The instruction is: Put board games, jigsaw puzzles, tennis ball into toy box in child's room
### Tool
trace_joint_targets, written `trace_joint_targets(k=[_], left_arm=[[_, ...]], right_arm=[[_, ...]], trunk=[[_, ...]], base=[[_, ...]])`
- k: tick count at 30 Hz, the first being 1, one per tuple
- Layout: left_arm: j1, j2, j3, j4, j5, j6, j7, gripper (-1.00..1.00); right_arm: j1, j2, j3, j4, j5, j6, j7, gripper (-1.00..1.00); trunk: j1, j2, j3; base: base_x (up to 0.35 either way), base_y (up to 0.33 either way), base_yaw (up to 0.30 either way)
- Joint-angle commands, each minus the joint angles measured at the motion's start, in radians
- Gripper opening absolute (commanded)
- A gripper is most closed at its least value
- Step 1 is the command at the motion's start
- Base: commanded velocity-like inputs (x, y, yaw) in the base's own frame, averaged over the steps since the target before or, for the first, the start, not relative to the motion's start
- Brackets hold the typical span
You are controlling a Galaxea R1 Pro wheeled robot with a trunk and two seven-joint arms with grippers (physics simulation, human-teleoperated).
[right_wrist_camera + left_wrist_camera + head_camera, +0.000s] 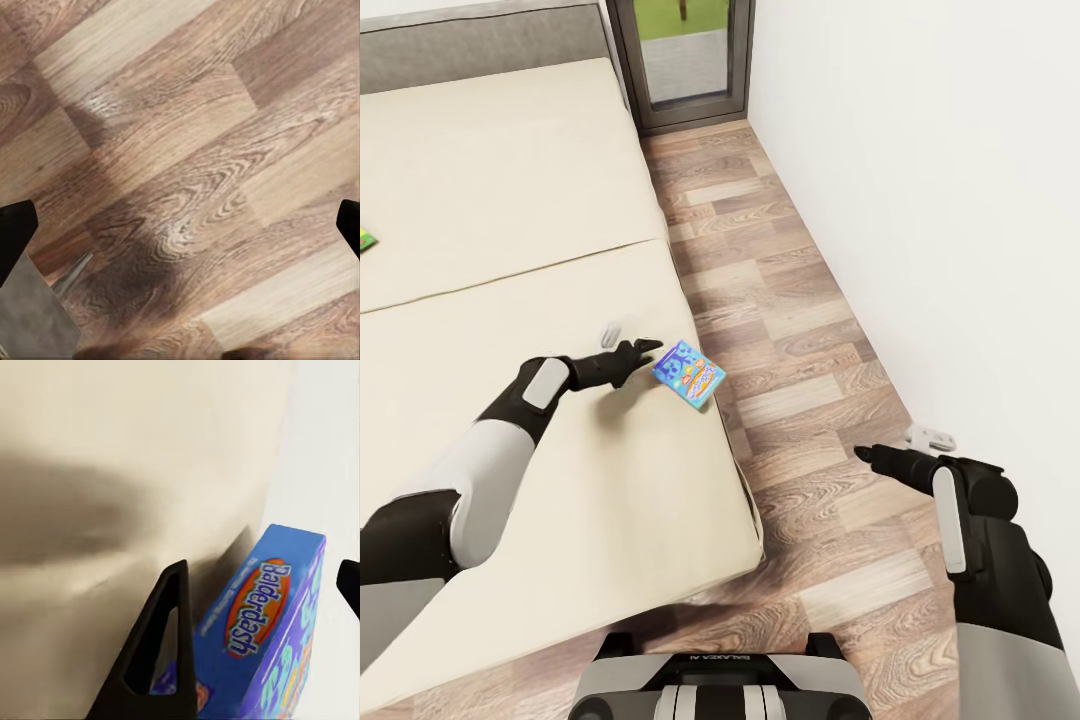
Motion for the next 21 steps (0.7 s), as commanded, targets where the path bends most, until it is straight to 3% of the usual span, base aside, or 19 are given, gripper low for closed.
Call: trace_joint_targets(k=[1,3,4,6,9,11,12,17,21], left_arm=[[0.000,0.000,0.005,0.000,-0.005,0.006,-0.002,1.00],[0.045,0.035,0.015,-0.057,0.005,0.016,-0.011,1.00],[0.045,0.035,0.015,-0.057,0.005,0.016,-0.011,1.00],[0.099,0.069,0.041,-0.126,0.027,0.035,-0.016,1.00],[0.127,0.085,0.057,-0.162,0.041,0.044,-0.017,1.00],[0.181,0.113,0.094,-0.230,0.067,0.060,-0.018,1.00],[0.181,0.113,0.094,-0.230,0.067,0.060,-0.018,1.00],[0.268,0.158,0.163,-0.340,0.101,0.081,-0.019,1.00],[0.300,0.175,0.188,-0.379,0.109,0.087,-0.019,1.00]], right_arm=[[0.000,0.000,-0.001,-0.001,-0.004,0.004,0.001,1.00],[0.003,-0.002,-0.001,0.001,-0.009,0.004,0.004,1.00],[0.003,-0.002,-0.001,0.001,-0.009,0.004,0.004,1.00],[0.006,-0.004,-0.002,0.003,-0.020,0.004,0.021,1.00],[0.007,-0.005,-0.002,0.004,-0.028,0.004,0.037,1.00],[0.008,-0.008,-0.004,0.007,-0.042,0.004,0.082,1.00],[0.008,-0.008,-0.004,0.007,-0.042,0.004,0.082,1.00],[0.010,-0.011,-0.008,0.012,-0.057,0.004,0.183,1.00],[0.012,-0.018,-0.008,0.014,-0.060,0.004,0.222,1.00]], trunk=[[0.000,0.000,0.000],[0.000,0.000,0.000],[0.000,0.000,0.000],[0.000,0.000,0.000],[0.000,0.000,0.000],[0.000,0.000,0.000],[0.000,0.000,0.000],[0.000,0.000,0.000],[0.000,0.000,0.000]], base=[[0.000,0.000,0.000],[0.000,0.000,0.000],[0.000,0.000,0.000],[0.000,0.000,0.000],[0.000,0.000,0.000],[0.000,0.000,0.000],[0.000,0.000,0.000],[0.000,0.000,0.000],[0.000,0.000,0.000]])
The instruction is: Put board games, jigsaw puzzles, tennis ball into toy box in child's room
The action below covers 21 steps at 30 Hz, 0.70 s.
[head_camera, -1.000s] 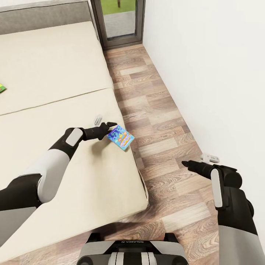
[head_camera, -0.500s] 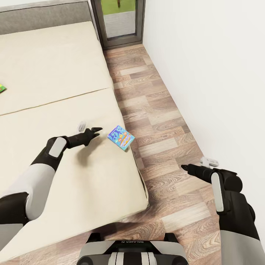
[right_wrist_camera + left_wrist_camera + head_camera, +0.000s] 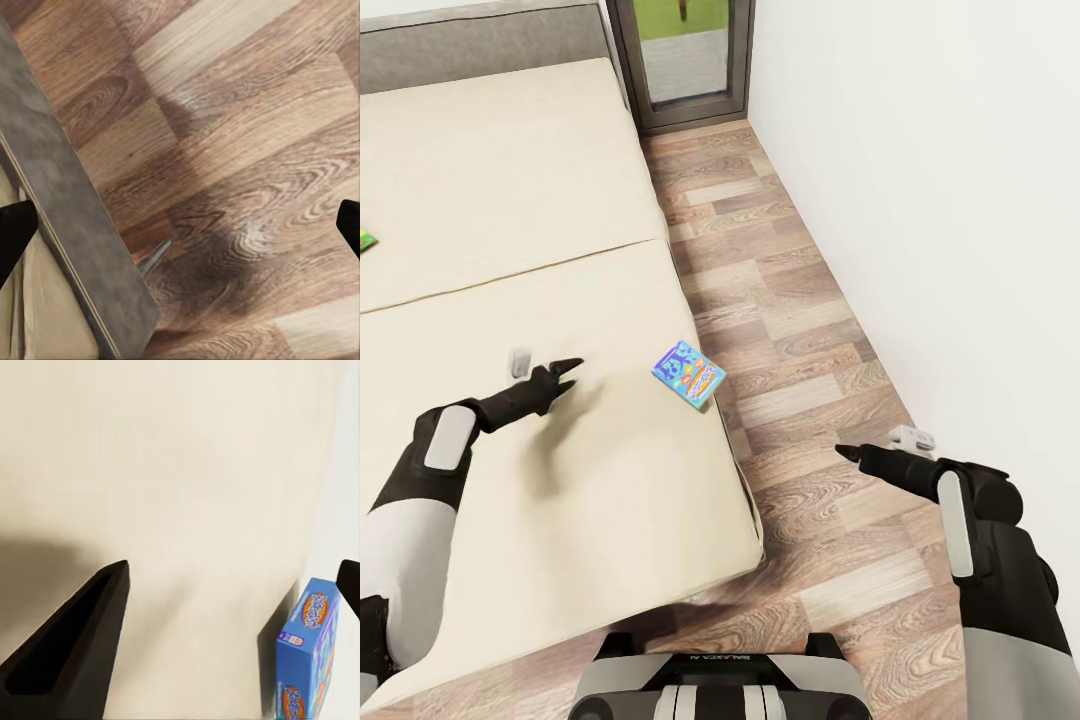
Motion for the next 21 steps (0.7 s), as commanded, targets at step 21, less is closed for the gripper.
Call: trace_joint_targets(k=[21], left_arm=[[0.145,0.016,0.046,-0.402,0.007,0.160,-0.003,1.00]], right_arm=[[-0.007,-0.028,-0.082,0.053,-0.034,0.006,0.068,1.00]], trunk=[[0.000,0.000,0.000]], base=[[0.000,0.000,0.000]])
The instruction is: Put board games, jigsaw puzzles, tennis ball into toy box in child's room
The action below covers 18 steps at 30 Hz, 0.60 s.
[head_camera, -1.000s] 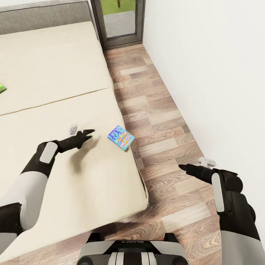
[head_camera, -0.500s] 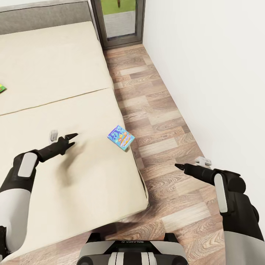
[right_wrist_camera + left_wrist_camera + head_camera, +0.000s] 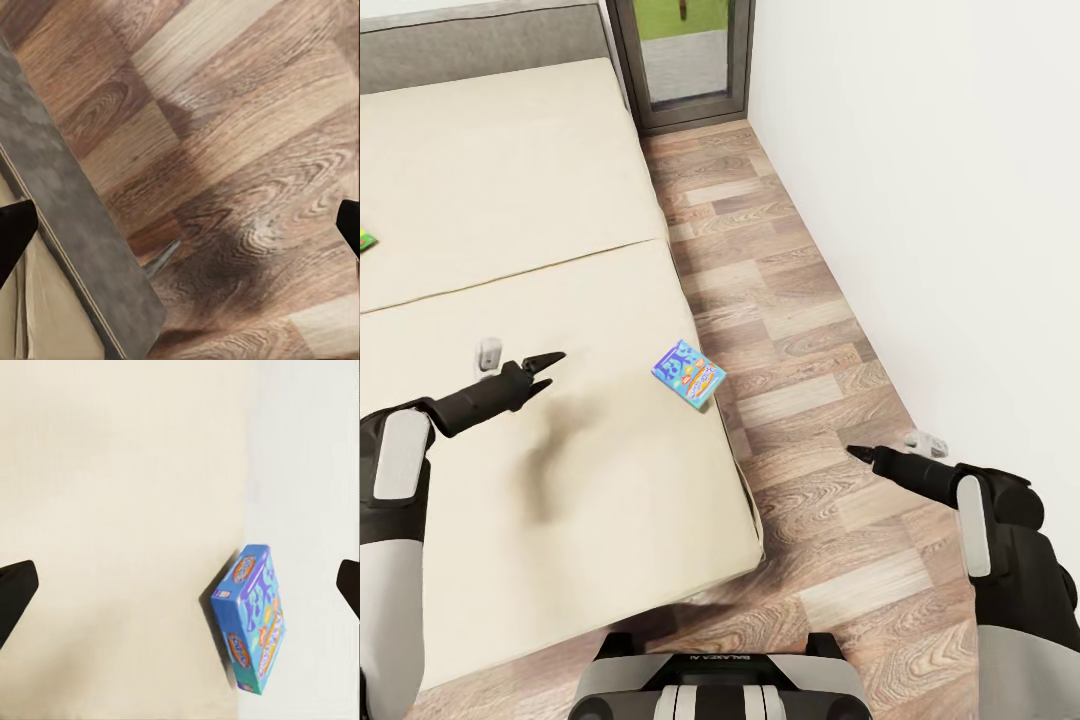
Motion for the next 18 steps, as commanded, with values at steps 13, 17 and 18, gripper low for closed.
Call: trace_joint_targets(k=[13,17,18], left_arm=[[0.061,-0.080,-0.112,-0.265,0.028,0.064,-0.007,1.00],[0.083,-0.125,-0.138,-0.292,0.053,0.064,-0.006,1.00],[0.083,-0.125,-0.138,-0.292,0.053,0.064,-0.006,1.00]], right_arm=[[-0.064,0.000,-0.252,0.165,-0.024,-0.009,-0.001,1.00],[-0.083,0.000,-0.276,0.221,-0.025,-0.013,-0.001,1.00],[-0.083,0.000,-0.276,0.221,-0.025,-0.013,-0.001,1.00]], trunk=[[0.000,0.000,0.000],[0.000,0.000,0.000],[0.000,0.000,0.000]], base=[[0.000,0.000,0.000],[0.000,0.000,0.000],[0.000,0.000,0.000]])
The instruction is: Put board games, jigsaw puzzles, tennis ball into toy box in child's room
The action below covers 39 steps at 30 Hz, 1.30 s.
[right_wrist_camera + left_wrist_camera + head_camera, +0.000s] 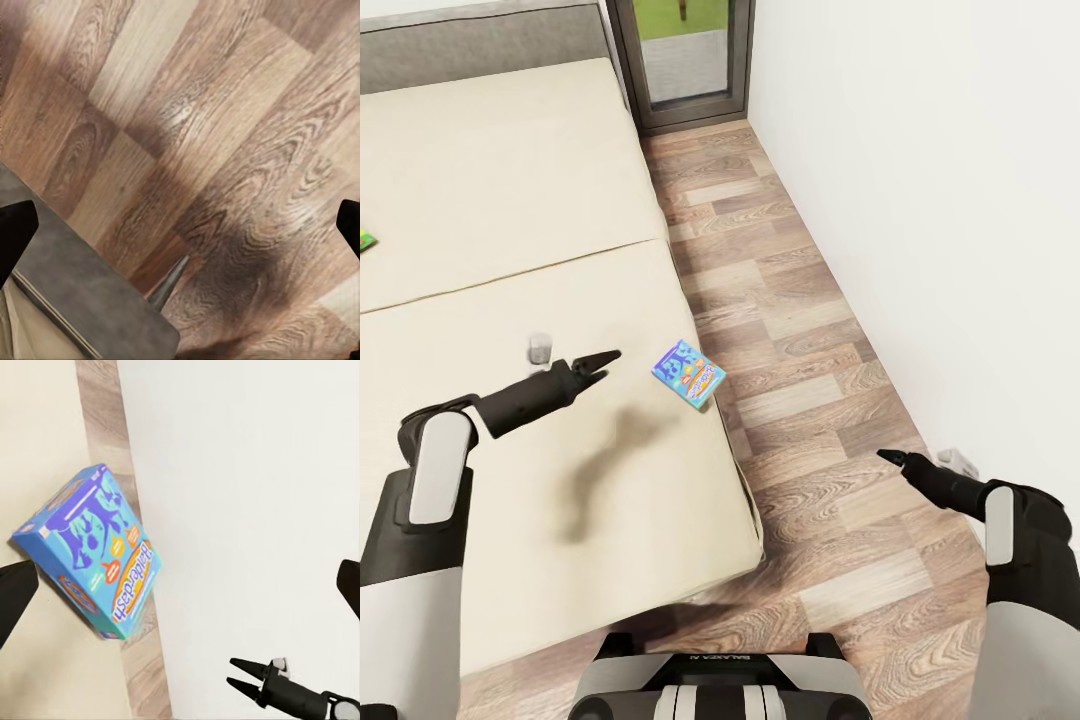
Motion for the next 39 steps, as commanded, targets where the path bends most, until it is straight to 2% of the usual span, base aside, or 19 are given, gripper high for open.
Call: trace_joint_targets(k=[1,2,5,7,8,11,13,14,15,16,19,24,28,30,33,35,36,38,39], left_arm=[[0.011,-0.014,-0.005,-0.007,0.002,0.004,-0.009,1.00],[0.025,-0.026,-0.009,-0.014,0.014,0.004,-0.009,1.00],[0.040,-0.037,-0.013,-0.022,0.027,0.004,-0.009,1.00],[0.068,-0.053,-0.019,-0.036,0.054,0.004,-0.003,1.00],[0.068,-0.053,-0.019,-0.036,0.054,0.004,-0.003,1.00],[0.087,-0.062,-0.025,-0.048,0.083,0.004,0.017,1.00],[0.099,-0.068,-0.039,-0.056,0.121,0.004,0.039,1.00],[0.099,-0.068,-0.039,-0.056,0.121,0.004,0.039,1.00],[0.102,-0.068,-0.055,-0.060,0.138,0.004,0.050,1.00],[0.102,-0.068,-0.055,-0.060,0.138,0.004,0.050,1.00],[0.107,-0.063,-0.119,-0.072,0.169,0.004,0.082,1.00],[0.110,-0.050,-0.153,-0.078,0.185,0.004,0.119,1.00],[0.111,-0.042,-0.164,-0.080,0.199,0.004,0.151,1.00],[0.111,-0.036,-0.170,-0.081,0.218,0.004,0.182,1.00],[0.111,-0.034,-0.172,-0.082,0.232,0.004,0.196,1.00],[0.110,-0.029,-0.175,-0.083,0.268,0.004,0.221,1.00],[0.110,-0.029,-0.175,-0.083,0.268,0.004,0.221,1.00],[0.107,-0.021,-0.176,-0.083,0.313,0.004,0.248,1.00],[0.107,-0.021,-0.176,-0.083,0.313,0.004,0.248,1.00]], right_arm=[[-0.006,0.001,-0.004,0.012,-0.005,0.005,0.001,1.00],[-0.010,0.002,-0.004,0.023,-0.006,0.004,0.004,1.00],[-0.014,0.002,-0.002,0.031,-0.007,0.004,0.010,1.00],[-0.020,0.002,0.003,0.043,-0.013,0.003,0.038,1.00],[-0.020,0.002,0.003,0.043,-0.013,0.003,0.038,1.00],[-0.024,-0.001,0.009,0.051,-0.019,0.002,0.085,1.00],[-0.029,-0.006,0.011,0.058,-0.023,0.001,0.136,1.00],[-0.029,-0.006,0.011,0.058,-0.023,0.001,0.136,1.00],[-0.033,-0.009,0.011,0.060,-0.025,0.001,0.156,1.00],[-0.033,-0.009,0.011,0.060,-0.025,0.001,0.156,1.00],[-0.047,-0.014,0.010,0.066,-0.029,-0.006,0.196,1.00],[-0.061,-0.015,0.010,0.074,-0.032,-0.012,0.216,1.00],[-0.074,-0.015,0.010,0.109,-0.032,-0.012,0.223,1.00],[-0.099,-0.016,0.013,0.176,-0.032,-0.012,0.229,1.00],[-0.117,-0.016,0.014,0.214,-0.031,-0.012,0.232,1.00],[-0.152,-0.017,0.017,0.280,-0.032,-0.013,0.239,1.00],[-0.152,-0.017,0.017,0.280,-0.032,-0.013,0.239,1.00],[-0.177,-0.020,0.019,0.326,-0.032,-0.014,0.244,1.00],[-0.177,-0.020,0.019,0.326,-0.032,-0.014,0.244,1.00]], trunk=[[0.000,0.000,0.000],[0.000,0.000,0.000],[0.000,0.000,0.000],[0.000,0.000,0.000],[0.000,0.000,0.000],[0.000,0.000,0.000],[0.000,0.000,0.000],[0.000,0.000,0.000],[0.000,0.000,0.000],[0.000,0.000,0.000],[0.000,0.000,0.000],[0.000,0.000,0.000],[0.000,0.000,0.000],[0.000,0.000,0.000],[0.000,0.000,0.000],[0.000,0.000,0.000],[0.000,0.000,0.000],[0.000,0.000,0.000],[0.000,0.000,0.000]], base=[[0.000,0.000,0.000],[0.000,0.000,0.000],[0.000,0.000,0.000],[0.000,0.000,0.000],[0.000,0.000,0.000],[0.000,0.000,0.000],[0.000,0.000,0.000],[0.000,0.000,0.000],[0.000,0.000,0.000],[0.000,0.000,0.000],[0.000,0.000,0.000],[0.000,0.000,0.000],[0.000,0.000,0.000],[0.000,0.000,0.000],[0.000,0.000,0.000],[0.000,0.000,0.000],[0.000,0.000,0.000],[0.000,0.000,0.000],[0.000,0.000,0.000]])
